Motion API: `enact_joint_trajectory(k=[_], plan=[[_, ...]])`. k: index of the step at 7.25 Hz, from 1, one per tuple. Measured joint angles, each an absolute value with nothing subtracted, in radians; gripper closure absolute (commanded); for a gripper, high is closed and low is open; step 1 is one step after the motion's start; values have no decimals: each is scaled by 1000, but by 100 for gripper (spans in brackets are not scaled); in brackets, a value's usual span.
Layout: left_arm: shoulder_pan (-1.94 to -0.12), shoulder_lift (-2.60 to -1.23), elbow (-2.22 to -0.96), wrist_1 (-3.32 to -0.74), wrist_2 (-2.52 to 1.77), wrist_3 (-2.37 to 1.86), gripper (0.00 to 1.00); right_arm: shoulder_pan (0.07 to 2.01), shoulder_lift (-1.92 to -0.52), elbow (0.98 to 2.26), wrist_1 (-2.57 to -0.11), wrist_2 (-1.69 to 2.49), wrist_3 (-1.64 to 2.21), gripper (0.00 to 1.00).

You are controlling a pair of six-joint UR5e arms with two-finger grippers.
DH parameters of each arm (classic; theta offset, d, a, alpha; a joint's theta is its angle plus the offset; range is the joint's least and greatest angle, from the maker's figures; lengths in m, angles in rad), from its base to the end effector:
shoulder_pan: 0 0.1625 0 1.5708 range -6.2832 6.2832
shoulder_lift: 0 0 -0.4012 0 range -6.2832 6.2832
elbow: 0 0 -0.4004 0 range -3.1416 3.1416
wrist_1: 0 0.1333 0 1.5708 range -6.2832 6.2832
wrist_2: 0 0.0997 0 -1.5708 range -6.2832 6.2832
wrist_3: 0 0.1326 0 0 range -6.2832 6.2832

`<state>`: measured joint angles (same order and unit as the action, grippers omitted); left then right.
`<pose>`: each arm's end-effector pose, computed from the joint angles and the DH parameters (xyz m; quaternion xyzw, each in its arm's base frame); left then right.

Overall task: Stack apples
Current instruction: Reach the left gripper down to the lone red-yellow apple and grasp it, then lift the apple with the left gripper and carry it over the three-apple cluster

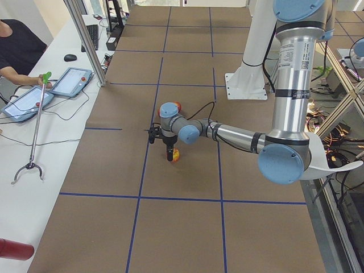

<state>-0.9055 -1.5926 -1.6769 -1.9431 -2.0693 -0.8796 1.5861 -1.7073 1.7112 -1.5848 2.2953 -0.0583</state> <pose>0.2840 -0.4752 0.5669 0.0050 0.3386 -0.0397 0.9401 0.0522 -0.4437 0.6587 0.0083 -0.3543 -0.0183 0.9349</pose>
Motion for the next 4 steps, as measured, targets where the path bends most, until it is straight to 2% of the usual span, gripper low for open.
enact_joint_trajectory(k=[1,2,3,4], plan=[[-895,-1592,-1669,-1944,-2070,-881,14,1586,-1707,1711,-1585,2295,-58,0],[-886,-1591,-1660,-1945,-2070,-880,60,1586,-1707,1711,-1585,2296,-58,0],[-881,-1591,-1655,-1945,-2071,-878,100,1586,-1707,1710,-1585,2295,-58,0],[-879,-1592,-1654,-1945,-2073,-871,100,1586,-1707,1710,-1585,2295,-58,0]])
